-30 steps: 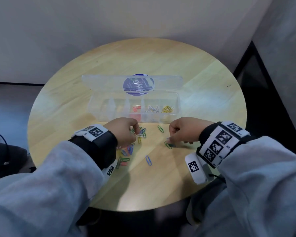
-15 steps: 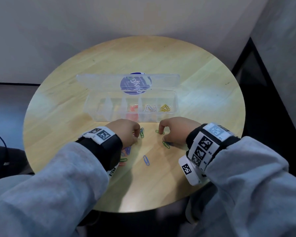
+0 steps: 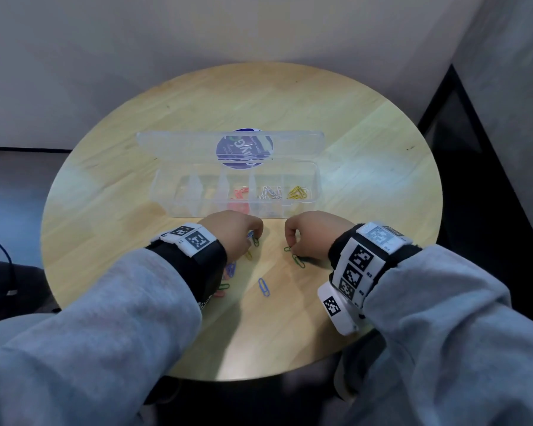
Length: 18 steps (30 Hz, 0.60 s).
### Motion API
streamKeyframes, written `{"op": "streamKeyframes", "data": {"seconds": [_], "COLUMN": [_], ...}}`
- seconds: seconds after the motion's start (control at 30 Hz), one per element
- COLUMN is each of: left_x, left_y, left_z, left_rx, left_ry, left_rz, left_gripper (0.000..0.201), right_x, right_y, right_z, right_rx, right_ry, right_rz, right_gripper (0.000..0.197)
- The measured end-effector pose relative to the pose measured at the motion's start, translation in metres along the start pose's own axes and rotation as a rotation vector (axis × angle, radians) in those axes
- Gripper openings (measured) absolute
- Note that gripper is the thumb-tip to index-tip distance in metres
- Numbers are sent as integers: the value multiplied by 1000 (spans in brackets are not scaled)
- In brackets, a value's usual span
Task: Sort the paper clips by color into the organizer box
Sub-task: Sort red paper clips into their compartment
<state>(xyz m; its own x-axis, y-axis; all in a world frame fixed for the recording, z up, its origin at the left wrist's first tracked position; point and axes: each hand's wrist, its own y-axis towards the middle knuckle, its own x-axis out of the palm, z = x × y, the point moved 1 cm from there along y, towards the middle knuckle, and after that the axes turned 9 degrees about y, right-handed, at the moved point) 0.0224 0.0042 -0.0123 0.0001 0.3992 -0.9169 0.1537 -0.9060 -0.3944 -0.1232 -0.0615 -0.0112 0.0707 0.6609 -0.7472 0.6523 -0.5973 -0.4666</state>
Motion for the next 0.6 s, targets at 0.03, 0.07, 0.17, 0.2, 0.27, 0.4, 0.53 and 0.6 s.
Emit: {"op": "streamKeyframes", "data": {"seconds": [0.03, 0.07, 0.17, 0.2, 0.27, 0.4, 0.53, 0.6], "left_x": [0, 0, -1, -2, -4, -5, -3, -2], "left_y": [1, 1, 3, 3, 3, 2, 3, 3], "left_z": [1, 1, 2, 2, 1, 2, 2, 1], "left_rx": [5, 8, -3, -10, -18, -22, -46, -61], "left_ry": [7, 9, 6, 4, -3, -29, -49, -57], "left_rz": [-1, -4, -20, -28, -42, -56, -61, -71], "left_gripper": [24, 21, 15, 15, 16, 18, 10, 11], "right_x": [0, 0, 2, 3, 2, -10, -17, -16], "right_y": [-1, -1, 0, 0, 0, -4, -6, -5], "right_z": [-1, -1, -1, -1, 1, 5, 14, 17], "right_rx": [4, 7, 10, 10, 24, 67, 62, 70], "right_ry": [-9, -19, -32, -34, -7, 200, 478, 601], "right_rz": [-15, -31, -75, -84, -96, -105, -121, -134], "right_gripper": [10, 8, 4, 5, 13, 10, 14, 16]}}
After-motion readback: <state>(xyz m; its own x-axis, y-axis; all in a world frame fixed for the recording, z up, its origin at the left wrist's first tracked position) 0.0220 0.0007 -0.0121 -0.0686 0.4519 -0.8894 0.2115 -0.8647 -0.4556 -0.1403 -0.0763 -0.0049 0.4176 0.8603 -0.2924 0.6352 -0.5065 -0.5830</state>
